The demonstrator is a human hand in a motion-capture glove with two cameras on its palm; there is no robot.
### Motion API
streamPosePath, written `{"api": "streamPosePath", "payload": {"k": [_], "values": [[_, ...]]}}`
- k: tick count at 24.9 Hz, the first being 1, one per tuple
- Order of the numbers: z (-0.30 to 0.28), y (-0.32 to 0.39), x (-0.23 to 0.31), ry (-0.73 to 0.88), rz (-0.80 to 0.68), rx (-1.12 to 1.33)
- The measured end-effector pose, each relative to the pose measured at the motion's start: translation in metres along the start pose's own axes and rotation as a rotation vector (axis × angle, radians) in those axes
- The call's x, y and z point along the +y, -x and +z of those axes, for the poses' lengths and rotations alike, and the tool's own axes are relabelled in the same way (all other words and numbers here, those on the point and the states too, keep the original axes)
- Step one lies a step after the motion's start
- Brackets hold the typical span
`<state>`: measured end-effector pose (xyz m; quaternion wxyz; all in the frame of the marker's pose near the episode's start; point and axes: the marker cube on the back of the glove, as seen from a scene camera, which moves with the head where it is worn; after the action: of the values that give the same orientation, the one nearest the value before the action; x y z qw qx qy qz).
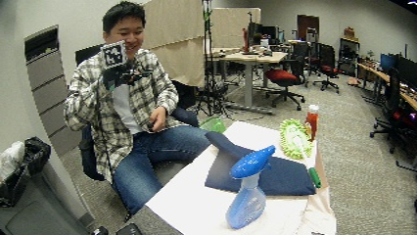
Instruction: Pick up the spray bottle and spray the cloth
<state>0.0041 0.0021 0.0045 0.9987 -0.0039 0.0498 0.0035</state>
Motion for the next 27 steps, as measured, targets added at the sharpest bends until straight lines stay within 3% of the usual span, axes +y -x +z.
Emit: {"api": "streamPosePath", "payload": {"k": [9,18,27], "values": [[-0.005,-0.026,0.011,0.059,-0.114,0.046],[0.003,-0.077,-0.030,0.082,0.139,0.037],[0.016,-0.119,-0.057,0.091,0.232,0.118]]}}
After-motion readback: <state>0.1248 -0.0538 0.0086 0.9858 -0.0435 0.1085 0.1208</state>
